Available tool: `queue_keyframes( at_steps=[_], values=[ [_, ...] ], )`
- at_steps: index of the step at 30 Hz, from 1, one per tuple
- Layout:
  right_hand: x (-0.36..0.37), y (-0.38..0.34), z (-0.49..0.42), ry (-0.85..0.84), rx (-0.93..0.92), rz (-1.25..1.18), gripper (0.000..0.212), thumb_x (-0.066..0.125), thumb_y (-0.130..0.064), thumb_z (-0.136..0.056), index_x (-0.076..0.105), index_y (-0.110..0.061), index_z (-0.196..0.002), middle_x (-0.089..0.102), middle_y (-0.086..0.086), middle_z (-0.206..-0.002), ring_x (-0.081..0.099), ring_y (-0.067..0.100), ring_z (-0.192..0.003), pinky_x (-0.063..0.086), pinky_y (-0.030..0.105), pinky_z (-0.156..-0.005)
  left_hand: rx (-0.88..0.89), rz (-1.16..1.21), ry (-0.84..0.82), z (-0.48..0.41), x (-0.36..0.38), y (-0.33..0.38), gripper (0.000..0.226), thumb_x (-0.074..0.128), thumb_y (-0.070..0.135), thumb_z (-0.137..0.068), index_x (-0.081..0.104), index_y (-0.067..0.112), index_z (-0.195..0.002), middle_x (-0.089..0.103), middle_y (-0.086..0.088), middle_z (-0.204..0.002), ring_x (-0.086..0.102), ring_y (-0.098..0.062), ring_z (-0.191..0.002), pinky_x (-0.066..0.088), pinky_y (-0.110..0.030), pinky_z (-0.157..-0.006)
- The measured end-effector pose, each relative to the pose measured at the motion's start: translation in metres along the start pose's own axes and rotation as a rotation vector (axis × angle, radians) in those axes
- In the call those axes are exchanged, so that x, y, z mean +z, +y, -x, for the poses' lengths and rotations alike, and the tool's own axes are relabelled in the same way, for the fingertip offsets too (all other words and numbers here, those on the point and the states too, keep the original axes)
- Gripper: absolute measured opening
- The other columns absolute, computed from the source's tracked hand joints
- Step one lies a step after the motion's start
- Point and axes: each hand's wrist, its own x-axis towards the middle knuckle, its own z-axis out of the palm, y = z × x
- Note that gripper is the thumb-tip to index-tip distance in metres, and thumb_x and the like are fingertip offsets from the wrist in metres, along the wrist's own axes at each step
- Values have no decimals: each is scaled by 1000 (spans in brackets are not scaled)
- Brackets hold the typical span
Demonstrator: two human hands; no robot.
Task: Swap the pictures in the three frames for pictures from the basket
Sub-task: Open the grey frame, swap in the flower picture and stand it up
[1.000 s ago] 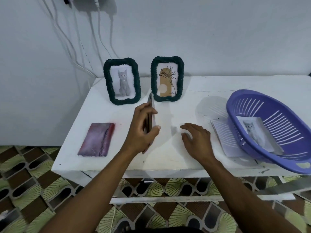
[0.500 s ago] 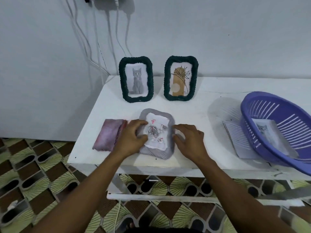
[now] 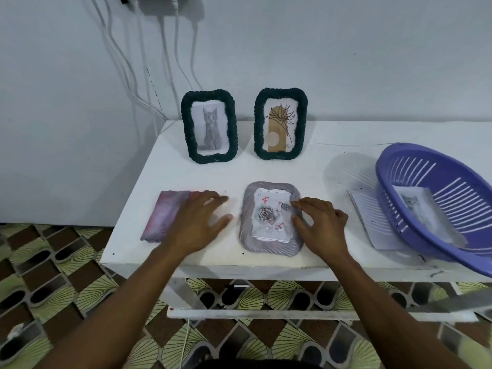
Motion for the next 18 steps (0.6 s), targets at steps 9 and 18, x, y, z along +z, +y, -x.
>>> queue_keyframes(
  at_steps=[9, 18],
  values=[
    [2, -1, 0, 19, 0, 16, 36, 53, -43, -84, 67, -36, -116, 63, -10, -124, 50, 13, -119, 23, 35, -90, -118, 102, 68, 20, -5, -69, 57, 39, 49, -90, 53, 19, -136, 49, -2, -144, 36, -22, -137, 22, -30, -114],
    [2, 1, 0, 5, -10, 22, 34, 53, -43, -85, 65, -38, -116, 62, -14, -124, 49, 11, -118, 24, 34, -90, 74, 412, 125, -43, 10, 27, 35, 60, 20, -93, 62, 25, -128, 55, 1, -136, 41, -11, -130, 33, -30, -110]
  ],
)
